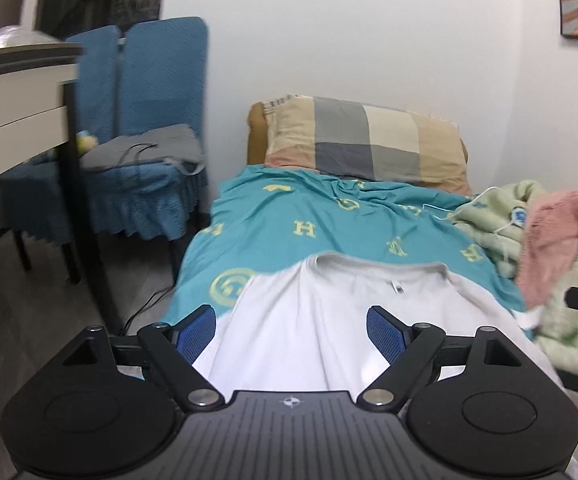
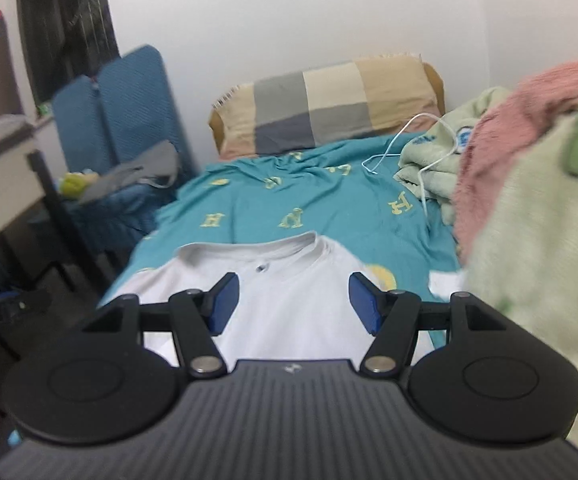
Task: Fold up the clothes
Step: 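Lower the T-shirt flat onto the bed with both grippers and release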
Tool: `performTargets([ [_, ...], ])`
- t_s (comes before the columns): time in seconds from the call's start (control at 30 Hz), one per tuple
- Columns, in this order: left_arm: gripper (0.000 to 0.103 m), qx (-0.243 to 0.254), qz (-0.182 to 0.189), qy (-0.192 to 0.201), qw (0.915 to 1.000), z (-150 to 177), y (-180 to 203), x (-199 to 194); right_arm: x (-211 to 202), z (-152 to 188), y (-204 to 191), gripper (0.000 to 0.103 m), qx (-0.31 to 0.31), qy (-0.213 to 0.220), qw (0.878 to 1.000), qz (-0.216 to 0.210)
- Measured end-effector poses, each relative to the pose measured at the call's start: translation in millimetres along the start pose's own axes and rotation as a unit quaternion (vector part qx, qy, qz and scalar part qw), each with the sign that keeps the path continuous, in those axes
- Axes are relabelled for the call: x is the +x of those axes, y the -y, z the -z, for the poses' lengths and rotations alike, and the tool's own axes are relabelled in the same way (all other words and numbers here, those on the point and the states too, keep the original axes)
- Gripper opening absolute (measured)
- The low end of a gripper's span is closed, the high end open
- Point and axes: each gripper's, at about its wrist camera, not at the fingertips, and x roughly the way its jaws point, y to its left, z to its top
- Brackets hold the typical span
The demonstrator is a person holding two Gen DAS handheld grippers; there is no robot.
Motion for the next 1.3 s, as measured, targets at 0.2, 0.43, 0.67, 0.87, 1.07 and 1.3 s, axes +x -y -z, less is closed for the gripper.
performTargets([
  [0.2, 0.084, -0.093, 0.003, -0.017, 0.9956, 27.4, -24.3, -94.9, -110.8, 14.0, -15.5, 0.063, 0.003, 0.002, 1.0, 0.015],
  [0.43, 0.084, -0.21, 0.002, -0.048, 0.9764, 36.9, -67.0, -123.2, -185.7, -1.1, -21.2, 0.063, 0.102, -0.017, 0.994, 0.028],
  [0.67, 0.074, -0.366, 0.005, -0.09, 0.9263, 75.1, -131.9, -93.7, -165.7, 54.2, 4.7, 0.063, 0.169, 0.007, 0.986, 0.006],
  [0.87, 0.056, -0.462, 0.013, -0.097, 0.8813, 110.5, -159.0, -55.1, -114.5, 88.4, 37.5, 0.065, 0.201, -0.051, 0.978, 0.015],
  [1.07, 0.05, -0.44, 0.002, -0.092, 0.8931, 114.2, -165.2, -4.8, -88.5, 94.6, 40.1, 0.065, 0.207, -0.058, 0.977, -0.003],
  [1.3, 0.007, -0.414, -0.002, -0.081, 0.9066, 105.8, -152.8, 43.1, -66.7, 100.7, 37.6, 0.065, 0.195, -0.078, 0.978, -0.014],
])
